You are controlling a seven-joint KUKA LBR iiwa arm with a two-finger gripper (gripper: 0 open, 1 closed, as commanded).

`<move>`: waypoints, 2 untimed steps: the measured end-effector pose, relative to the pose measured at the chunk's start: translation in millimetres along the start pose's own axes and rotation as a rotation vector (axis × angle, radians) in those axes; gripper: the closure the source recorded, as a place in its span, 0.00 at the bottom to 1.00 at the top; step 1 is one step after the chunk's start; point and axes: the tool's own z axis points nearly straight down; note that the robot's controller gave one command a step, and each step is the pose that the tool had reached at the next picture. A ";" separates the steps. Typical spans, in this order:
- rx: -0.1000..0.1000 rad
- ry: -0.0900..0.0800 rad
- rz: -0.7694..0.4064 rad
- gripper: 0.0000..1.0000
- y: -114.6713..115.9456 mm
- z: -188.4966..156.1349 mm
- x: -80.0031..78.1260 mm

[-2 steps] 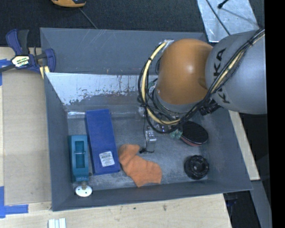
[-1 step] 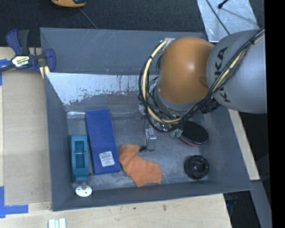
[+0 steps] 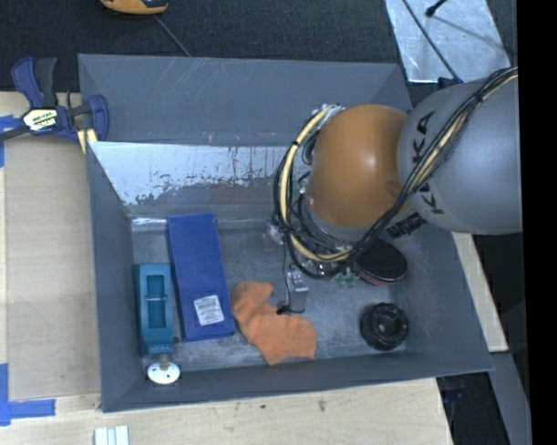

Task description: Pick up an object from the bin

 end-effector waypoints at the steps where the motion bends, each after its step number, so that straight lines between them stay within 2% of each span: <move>1: 0.001 0.002 -0.081 0.00 1.4 59.1 9.5; 2: 0.000 0.006 -0.090 1.00 4.9 84.1 7.5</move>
Offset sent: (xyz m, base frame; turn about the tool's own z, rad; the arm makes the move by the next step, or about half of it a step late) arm -0.0082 0.0049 -0.0851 -0.0914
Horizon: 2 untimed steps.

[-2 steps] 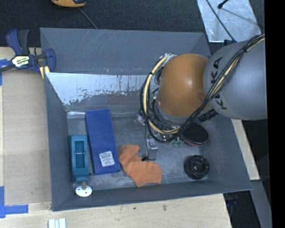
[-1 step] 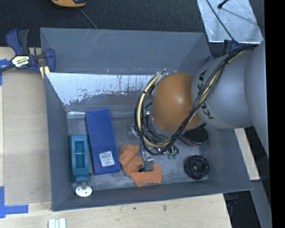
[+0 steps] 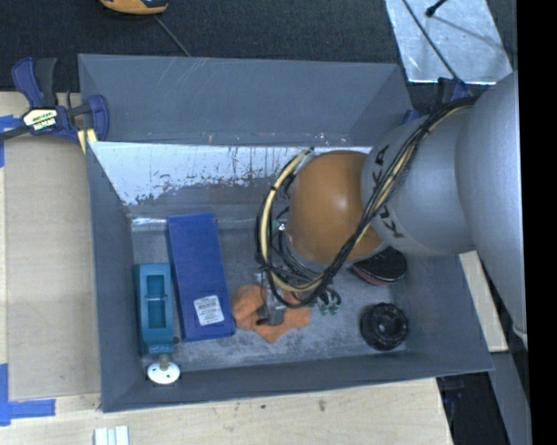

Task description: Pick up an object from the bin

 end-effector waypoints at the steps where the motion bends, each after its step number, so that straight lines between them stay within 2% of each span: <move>1: 0.000 0.000 0.000 1.00 0.0 0.0 0.0; 2: 0.000 0.000 0.025 1.00 3.0 -112.7 -21.3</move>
Offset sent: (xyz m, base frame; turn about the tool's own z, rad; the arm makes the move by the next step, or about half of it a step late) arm 0.0193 0.0070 0.1125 0.0232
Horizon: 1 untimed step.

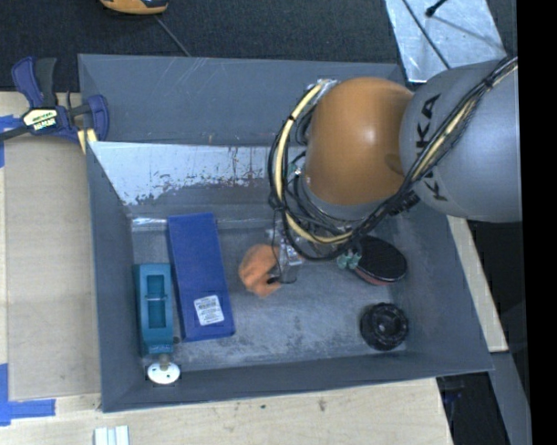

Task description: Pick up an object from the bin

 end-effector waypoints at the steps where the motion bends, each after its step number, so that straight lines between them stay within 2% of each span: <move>1: 0.000 0.000 0.000 1.00 0.0 0.0 0.0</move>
Offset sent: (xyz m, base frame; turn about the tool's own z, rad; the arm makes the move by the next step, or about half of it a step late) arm -0.0133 0.0035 0.1479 0.0100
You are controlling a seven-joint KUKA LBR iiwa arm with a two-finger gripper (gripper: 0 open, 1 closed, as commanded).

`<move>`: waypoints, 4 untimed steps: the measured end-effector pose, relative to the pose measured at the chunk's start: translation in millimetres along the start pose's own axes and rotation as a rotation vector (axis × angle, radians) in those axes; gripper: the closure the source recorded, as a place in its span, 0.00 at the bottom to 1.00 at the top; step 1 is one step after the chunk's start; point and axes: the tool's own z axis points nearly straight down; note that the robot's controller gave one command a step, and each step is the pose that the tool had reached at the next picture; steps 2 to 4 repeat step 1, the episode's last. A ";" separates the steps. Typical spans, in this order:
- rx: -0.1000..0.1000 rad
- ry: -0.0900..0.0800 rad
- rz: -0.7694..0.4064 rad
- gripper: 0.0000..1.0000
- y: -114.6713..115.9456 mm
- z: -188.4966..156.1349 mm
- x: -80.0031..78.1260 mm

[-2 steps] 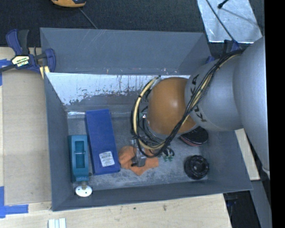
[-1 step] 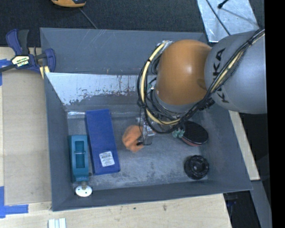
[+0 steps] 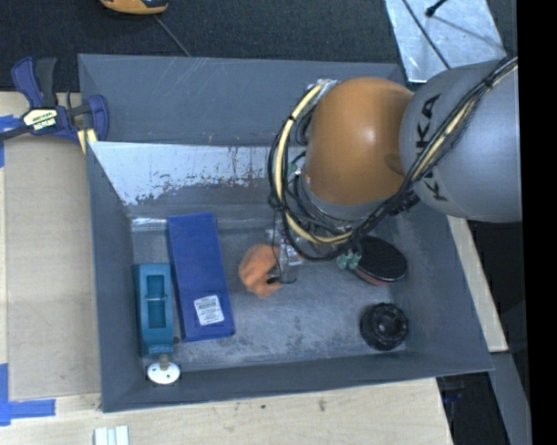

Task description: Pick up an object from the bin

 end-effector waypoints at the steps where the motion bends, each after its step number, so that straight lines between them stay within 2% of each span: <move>1: 0.000 -0.002 0.010 1.00 4.2 -149.3 11.0; 4: 0.000 -0.002 0.010 1.00 4.2 -149.3 11.0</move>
Offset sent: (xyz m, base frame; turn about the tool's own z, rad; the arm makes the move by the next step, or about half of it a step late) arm 0.0000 0.0000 0.0000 0.0000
